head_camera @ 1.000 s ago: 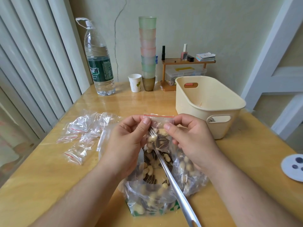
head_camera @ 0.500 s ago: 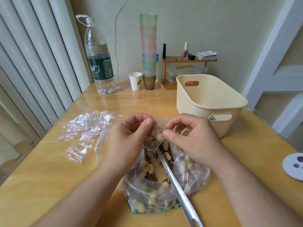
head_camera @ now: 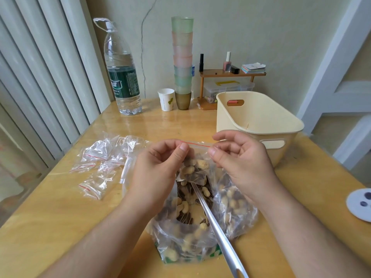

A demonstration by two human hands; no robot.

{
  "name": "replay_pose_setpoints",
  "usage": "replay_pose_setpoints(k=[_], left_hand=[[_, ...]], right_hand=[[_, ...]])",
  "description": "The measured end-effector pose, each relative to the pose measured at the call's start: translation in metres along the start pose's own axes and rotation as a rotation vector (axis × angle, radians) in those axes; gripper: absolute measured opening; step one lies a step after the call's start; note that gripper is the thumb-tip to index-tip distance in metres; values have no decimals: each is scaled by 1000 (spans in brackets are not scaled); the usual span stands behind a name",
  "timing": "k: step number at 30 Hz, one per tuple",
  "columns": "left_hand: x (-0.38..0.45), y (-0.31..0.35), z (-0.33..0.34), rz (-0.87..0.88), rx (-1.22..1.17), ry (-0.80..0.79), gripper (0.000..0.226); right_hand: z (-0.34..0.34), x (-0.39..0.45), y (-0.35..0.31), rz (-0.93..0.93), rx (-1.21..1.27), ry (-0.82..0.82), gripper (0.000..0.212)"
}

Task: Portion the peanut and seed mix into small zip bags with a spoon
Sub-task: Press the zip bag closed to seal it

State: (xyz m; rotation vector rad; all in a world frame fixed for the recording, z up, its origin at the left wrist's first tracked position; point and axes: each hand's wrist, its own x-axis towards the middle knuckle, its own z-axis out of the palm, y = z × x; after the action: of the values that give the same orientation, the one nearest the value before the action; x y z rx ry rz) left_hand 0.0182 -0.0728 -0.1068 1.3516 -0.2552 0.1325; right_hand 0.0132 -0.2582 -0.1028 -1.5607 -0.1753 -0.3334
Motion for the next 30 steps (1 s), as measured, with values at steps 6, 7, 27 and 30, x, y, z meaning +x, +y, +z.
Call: replay_pose_setpoints(k=[6, 7, 27, 30], left_hand=[[1, 1, 0, -53, -74, 40, 14], [1, 0, 0, -58, -77, 43, 14], [0, -5, 3, -53, -52, 162, 11], [1, -5, 2, -49, -57, 163, 11]], right_hand=[[2, 1, 2, 32, 25, -7, 13], [2, 1, 2, 36, 31, -15, 12], [10, 1, 16, -54, -53, -109, 8], [10, 1, 18, -51, -42, -121, 9]])
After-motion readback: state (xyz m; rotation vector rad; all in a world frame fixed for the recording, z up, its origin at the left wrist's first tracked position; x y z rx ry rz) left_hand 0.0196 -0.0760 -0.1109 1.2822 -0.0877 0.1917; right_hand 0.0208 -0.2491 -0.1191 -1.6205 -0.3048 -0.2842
